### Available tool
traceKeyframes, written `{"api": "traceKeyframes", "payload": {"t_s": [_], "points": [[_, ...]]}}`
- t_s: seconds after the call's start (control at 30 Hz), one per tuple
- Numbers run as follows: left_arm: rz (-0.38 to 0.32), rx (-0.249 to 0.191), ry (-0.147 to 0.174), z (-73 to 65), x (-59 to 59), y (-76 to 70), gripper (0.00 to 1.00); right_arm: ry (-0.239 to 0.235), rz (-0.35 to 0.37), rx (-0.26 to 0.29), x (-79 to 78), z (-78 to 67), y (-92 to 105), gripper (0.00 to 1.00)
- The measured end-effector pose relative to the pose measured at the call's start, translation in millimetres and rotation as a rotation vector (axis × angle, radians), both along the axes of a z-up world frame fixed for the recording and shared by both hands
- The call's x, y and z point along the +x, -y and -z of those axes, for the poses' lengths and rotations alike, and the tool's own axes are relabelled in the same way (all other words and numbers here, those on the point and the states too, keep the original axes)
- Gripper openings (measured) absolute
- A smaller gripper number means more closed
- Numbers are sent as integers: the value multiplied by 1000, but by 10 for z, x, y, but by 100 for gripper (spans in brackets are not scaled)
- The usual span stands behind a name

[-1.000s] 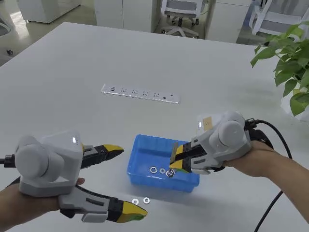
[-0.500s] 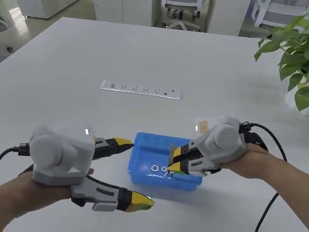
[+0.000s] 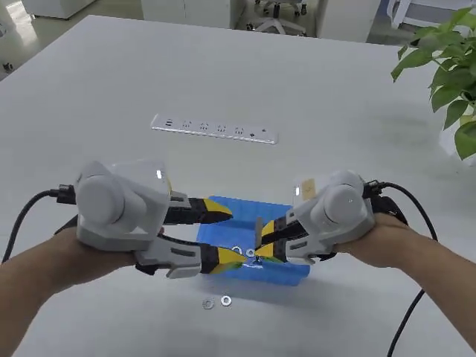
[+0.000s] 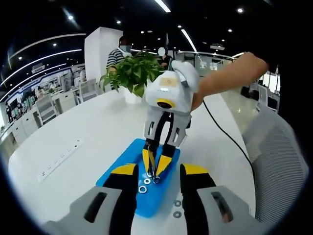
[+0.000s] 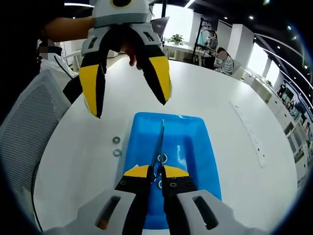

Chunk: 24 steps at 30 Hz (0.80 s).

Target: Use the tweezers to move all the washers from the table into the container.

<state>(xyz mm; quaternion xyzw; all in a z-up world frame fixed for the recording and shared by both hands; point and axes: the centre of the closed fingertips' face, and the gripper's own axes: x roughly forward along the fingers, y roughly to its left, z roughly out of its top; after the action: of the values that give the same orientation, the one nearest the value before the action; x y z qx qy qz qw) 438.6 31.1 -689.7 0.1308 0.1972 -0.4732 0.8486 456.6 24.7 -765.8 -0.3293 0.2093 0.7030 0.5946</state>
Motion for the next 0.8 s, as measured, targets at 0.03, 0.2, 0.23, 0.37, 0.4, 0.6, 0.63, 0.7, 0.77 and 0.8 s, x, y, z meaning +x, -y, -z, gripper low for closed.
{"api": "traceKeyframes", "payload": {"t_s": [0.03,0.2,0.23,0.37,0.4,0.6,0.63,0.7,0.77,0.8], "points": [[3,2,4,-5,17,8,33,0,-1,1,-5,0,3,10],[30,26,30,-19,106,64,24,15,-16,-7,-13,0,20,10],[34,33,37,-23,119,76,23,16,-18,-7,-15,0,22,10],[63,36,47,-41,147,154,16,20,-22,-9,-20,1,22,10],[67,38,47,-38,148,169,15,21,-24,-9,-21,2,21,10],[93,58,50,-10,136,263,10,28,-37,-14,-31,3,15,10],[94,58,49,-9,137,269,9,27,-38,-14,-33,4,15,10],[96,63,50,-4,138,284,8,30,-43,-15,-38,3,17,10],[97,70,48,2,133,295,8,34,-49,-16,-40,6,20,10],[98,75,48,9,135,295,8,35,-49,-16,-40,5,20,10]]}}
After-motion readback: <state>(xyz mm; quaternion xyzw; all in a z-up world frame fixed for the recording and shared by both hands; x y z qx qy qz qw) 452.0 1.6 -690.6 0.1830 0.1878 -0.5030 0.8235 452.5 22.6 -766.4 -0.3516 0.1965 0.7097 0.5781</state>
